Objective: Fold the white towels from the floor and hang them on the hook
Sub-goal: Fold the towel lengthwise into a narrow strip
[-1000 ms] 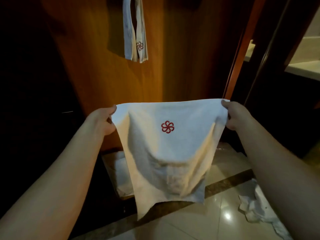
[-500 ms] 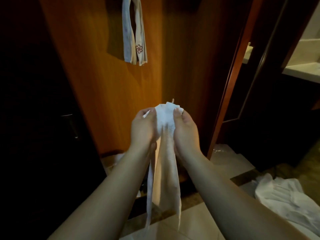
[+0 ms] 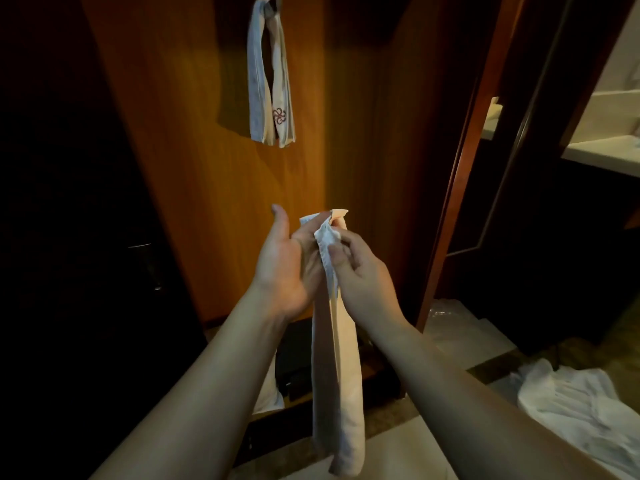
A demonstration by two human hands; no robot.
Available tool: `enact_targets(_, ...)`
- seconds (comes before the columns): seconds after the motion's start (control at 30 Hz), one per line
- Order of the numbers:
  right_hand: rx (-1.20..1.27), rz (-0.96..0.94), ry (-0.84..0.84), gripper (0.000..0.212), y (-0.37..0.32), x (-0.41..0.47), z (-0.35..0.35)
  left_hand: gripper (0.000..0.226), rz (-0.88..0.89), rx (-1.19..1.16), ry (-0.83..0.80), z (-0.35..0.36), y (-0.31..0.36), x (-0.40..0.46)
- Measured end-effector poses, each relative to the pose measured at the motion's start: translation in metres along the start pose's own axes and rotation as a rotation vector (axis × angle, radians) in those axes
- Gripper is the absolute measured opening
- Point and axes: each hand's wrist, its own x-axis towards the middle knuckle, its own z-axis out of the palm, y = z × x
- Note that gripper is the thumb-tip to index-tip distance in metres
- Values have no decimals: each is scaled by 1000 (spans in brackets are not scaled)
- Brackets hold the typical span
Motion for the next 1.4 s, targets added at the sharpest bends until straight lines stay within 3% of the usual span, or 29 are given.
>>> enact_targets(0.27,-41,-129,74,50,-5,-3,-2,78,-8,138,-144,4,7,-3)
enact_targets(0.43,-104,-185,37,60,-7,-3,-2,82,-3,287,-186,5,11,-5)
enact_targets(0.53,-75,-198,52,58,-9,-3,-1,86,-6,314,-224,6,12,-5)
enact_targets(0.67,-48,-229,109,52,-15,-1,0,75,-22,348,-251,3,20,-6)
enact_targets(0.9,21,-231,115,25,-23,9,0,49,210,467,-156,12,17,-13)
enact_targets(1.07,43,-198,138,24,-26,13,-3,63,206,379,-180,8,27,-11)
enact_targets(1.2,112,-179,140,20,-29,16,-4,52,246,534,-57,2,26,-6)
enact_targets(1.4,187,-100,54,25,-33,16,-5,54,380,705,55,-3,20,-4)
